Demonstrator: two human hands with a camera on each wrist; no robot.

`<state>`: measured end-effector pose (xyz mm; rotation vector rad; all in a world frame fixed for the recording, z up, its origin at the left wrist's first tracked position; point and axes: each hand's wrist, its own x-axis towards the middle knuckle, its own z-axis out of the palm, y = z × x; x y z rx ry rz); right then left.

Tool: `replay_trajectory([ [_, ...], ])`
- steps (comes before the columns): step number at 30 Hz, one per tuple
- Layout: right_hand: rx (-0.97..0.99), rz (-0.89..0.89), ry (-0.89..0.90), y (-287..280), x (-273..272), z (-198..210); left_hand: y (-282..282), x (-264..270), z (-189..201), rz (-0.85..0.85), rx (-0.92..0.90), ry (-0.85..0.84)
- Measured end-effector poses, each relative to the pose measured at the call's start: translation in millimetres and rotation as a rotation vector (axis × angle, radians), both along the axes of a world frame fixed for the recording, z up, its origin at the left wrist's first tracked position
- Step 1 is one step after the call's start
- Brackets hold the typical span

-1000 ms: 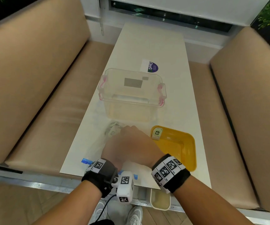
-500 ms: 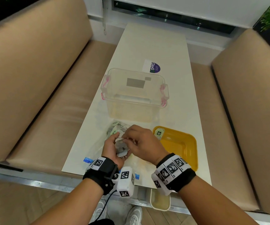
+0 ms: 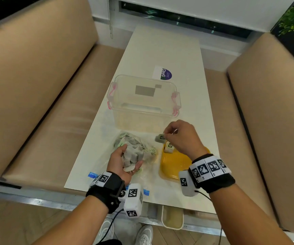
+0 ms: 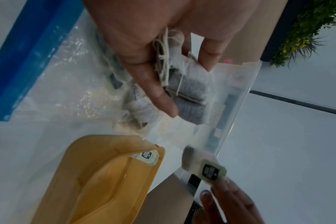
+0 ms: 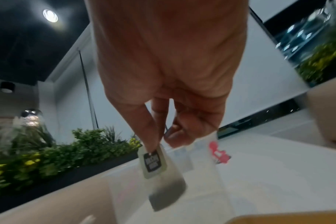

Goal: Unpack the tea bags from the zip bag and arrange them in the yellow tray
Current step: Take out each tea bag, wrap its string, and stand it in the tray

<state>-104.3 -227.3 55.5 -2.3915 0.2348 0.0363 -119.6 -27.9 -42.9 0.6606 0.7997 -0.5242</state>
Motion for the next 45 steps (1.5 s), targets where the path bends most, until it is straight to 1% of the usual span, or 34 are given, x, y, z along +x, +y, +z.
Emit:
replay_trajectory([
  [2,-0.102,-0.014,0.018,-15.7,0.1,-2.7,-0.2,-0.8,1.7,-0.007,0.006,-0.013],
  [3,-0.122,-0.022,0.033,-22.3,-0.5,-4.8,0.0,-1.3,2.2,-0.01,0.009,-0.018],
  [11,-0.051,-0.113,0.151,-50.9,-5.9,-30.9,-2.5,-4.3,3.0,-0.015,0.036,-0.037],
  [16,-0.058,-0.152,0.225,-55.6,-8.6,-44.4,-2.5,-5.6,4.1,-0.023,0.058,-0.044],
  [19,-0.027,-0.179,0.264,-52.2,-9.0,-51.2,-3.0,-6.3,4.8,-0.023,0.063,-0.048],
  [27,-0.052,-0.18,0.264,-38.8,-4.5,-66.6,-4.1,-6.8,5.5,-0.035,0.071,-0.052],
  [36,-0.16,-0.158,0.259,-32.7,-6.1,-77.1,-3.9,-5.8,3.6,-0.042,0.059,-0.048],
  [45,-0.144,-0.196,0.266,-33.8,-5.3,-79.7,-3.5,-4.9,-0.9,-0.049,0.061,-0.042],
])
